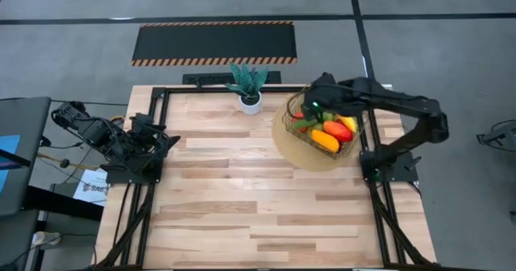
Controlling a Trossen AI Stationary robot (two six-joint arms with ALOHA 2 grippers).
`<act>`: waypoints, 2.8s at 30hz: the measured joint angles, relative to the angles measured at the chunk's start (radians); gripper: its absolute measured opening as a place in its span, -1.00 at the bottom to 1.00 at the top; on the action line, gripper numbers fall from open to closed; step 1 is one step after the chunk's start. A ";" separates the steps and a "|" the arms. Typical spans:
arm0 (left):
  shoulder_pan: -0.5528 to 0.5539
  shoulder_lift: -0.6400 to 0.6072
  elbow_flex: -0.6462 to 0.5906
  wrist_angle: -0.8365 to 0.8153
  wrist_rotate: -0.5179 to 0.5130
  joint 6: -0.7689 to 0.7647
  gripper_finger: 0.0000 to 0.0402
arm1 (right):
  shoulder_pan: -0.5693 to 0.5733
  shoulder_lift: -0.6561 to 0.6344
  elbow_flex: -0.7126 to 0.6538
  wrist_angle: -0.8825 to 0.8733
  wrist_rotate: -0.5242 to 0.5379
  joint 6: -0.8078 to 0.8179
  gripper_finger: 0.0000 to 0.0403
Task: Build produce basket
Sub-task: Put the green grapes into the wire basket, then return to Home Position
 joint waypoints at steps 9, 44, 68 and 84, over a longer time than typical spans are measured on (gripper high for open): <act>0.000 0.000 0.000 -0.004 0.000 0.001 0.99 | -0.155 0.144 -0.042 -0.004 -0.053 -0.043 -0.99; 0.000 0.000 0.000 -0.067 0.010 0.003 0.99 | -0.199 0.382 -0.037 0.165 -0.194 -0.187 -0.59; 0.000 0.000 0.000 -0.060 0.059 -0.106 0.99 | -0.018 -0.008 0.182 0.017 -0.257 -0.255 0.29; -0.009 -0.087 0.003 0.080 -0.166 0.077 0.99 | 0.676 -0.660 -0.256 0.116 0.341 0.075 0.29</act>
